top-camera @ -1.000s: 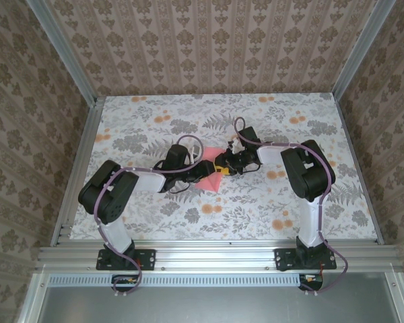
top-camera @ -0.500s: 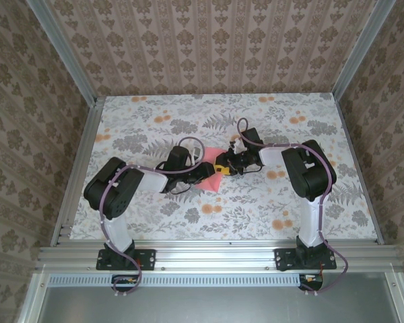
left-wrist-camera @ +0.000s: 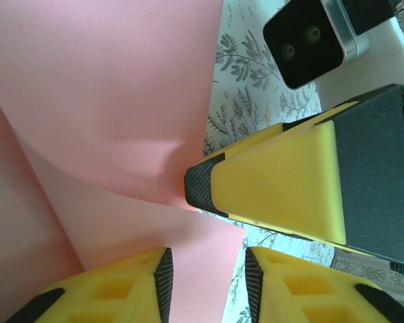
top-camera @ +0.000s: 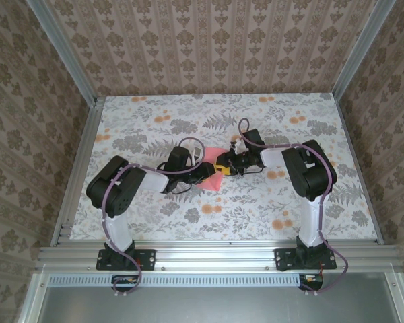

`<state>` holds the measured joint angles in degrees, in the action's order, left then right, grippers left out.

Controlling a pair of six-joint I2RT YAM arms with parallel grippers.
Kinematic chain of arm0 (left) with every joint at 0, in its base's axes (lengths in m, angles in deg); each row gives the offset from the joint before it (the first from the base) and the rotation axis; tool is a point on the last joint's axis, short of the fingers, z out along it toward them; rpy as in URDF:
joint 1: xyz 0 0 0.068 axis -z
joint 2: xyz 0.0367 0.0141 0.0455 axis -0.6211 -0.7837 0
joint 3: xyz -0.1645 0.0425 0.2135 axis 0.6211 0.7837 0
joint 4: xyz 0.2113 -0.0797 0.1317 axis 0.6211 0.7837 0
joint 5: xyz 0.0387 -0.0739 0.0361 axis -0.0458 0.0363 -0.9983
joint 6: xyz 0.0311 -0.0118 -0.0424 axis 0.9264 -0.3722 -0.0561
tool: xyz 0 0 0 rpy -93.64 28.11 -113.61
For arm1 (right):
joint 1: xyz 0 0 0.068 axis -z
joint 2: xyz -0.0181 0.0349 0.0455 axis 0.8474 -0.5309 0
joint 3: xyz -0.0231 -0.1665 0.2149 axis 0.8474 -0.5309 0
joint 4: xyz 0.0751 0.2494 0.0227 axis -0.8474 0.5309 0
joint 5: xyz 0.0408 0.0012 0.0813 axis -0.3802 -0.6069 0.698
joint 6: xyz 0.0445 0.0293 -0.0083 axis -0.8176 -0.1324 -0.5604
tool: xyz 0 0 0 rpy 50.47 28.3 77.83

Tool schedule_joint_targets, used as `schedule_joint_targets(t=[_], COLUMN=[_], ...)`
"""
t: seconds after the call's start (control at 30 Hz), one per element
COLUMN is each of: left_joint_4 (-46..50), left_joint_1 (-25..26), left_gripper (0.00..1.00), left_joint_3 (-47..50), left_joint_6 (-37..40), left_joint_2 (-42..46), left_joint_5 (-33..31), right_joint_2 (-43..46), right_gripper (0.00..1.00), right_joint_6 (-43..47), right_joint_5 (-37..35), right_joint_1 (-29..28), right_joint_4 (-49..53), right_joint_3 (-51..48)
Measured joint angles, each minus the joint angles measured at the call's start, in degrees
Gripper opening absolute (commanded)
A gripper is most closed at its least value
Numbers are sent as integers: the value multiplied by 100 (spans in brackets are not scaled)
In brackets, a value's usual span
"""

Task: Fold a paper plane with a square sheet of paper (pick it up from the middle)
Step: Fold the triangle a second time at the center of the table.

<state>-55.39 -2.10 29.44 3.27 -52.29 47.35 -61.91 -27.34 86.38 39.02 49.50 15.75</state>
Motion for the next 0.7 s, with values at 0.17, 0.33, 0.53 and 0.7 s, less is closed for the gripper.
schedule_joint_targets(t=[0.17, 0.33, 0.53, 0.7], left_joint_4=[2, 4, 4, 7], left_joint_1=[0, 0, 0, 0], left_gripper=[29, 29, 29, 29], left_joint_3=[0, 0, 0, 0], left_joint_6=[-7, -7, -7, -7], left_joint_2=[0, 0, -2, -4], left_joint_5=[-44, -68, -68, -68], right_joint_2=[173, 306, 317, 317], right_gripper=[33, 31, 28, 25], right_joint_6=[280, 577, 811, 811], right_joint_5=[-9, -11, -7, 17], right_joint_1=[48, 76, 44, -42], right_joint_4=[254, 651, 828, 811], right_joint_3=[-138, -201, -201, -201])
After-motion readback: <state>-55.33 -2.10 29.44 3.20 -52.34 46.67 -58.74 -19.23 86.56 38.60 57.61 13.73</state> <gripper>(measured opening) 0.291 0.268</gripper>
